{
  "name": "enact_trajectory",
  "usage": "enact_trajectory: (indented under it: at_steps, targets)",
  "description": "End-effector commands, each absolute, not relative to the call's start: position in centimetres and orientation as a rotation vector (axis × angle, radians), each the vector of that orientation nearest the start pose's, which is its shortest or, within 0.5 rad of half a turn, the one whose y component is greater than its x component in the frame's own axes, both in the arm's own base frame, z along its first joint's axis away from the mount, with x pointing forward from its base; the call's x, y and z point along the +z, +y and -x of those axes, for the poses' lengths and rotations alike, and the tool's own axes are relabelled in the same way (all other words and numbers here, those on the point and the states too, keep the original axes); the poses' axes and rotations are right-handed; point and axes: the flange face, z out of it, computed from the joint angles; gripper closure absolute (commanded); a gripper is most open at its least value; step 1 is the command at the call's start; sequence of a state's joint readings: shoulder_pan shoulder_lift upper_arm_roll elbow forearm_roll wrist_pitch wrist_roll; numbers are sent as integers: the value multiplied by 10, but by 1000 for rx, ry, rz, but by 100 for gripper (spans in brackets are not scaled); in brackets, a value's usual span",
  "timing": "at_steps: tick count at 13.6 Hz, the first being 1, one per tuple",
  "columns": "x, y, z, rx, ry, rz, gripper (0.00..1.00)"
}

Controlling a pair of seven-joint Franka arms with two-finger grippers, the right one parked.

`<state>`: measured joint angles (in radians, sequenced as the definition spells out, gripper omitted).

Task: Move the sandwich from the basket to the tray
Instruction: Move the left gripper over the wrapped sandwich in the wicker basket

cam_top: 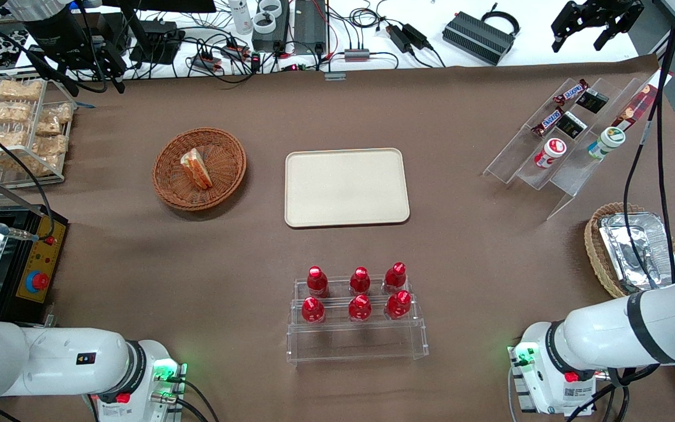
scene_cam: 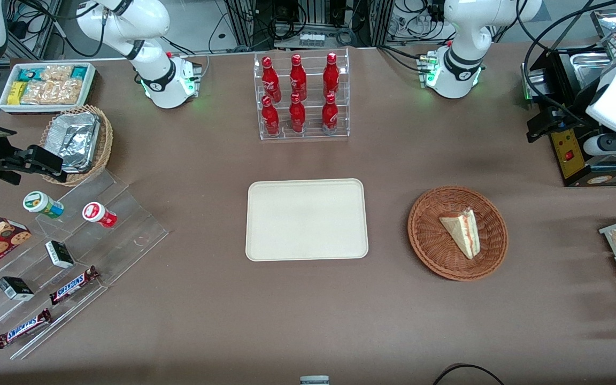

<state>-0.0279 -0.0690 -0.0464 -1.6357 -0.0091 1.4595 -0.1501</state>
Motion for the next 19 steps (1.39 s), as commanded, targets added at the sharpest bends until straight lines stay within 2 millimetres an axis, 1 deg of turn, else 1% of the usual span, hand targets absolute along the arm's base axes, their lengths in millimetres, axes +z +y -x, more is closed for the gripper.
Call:
enact_trajectory:
  at_steps: [1,2,4,5,6,9,10,12,15,18,19]
  targets:
    - [628,-40,-516,120,-94,3119,0]
    - [627,-40,-517,124,-94,3126,0]
    - [615,-38,-520,149,-82,3108,0]
    - [608,-39,-524,127,-72,3103,0]
    - [601,-38,-527,124,-74,3102,0]
    - [567,-37,-531,137,-74,3095,0]
    - [552,-35,-532,141,-96,3094,0]
    - [513,-35,-531,144,-96,3094,0]
    - [467,-36,-532,104,-109,3099,0]
    - [424,-36,-533,21,-174,3106,0]
    - [411,-37,-537,8,-211,3107,0]
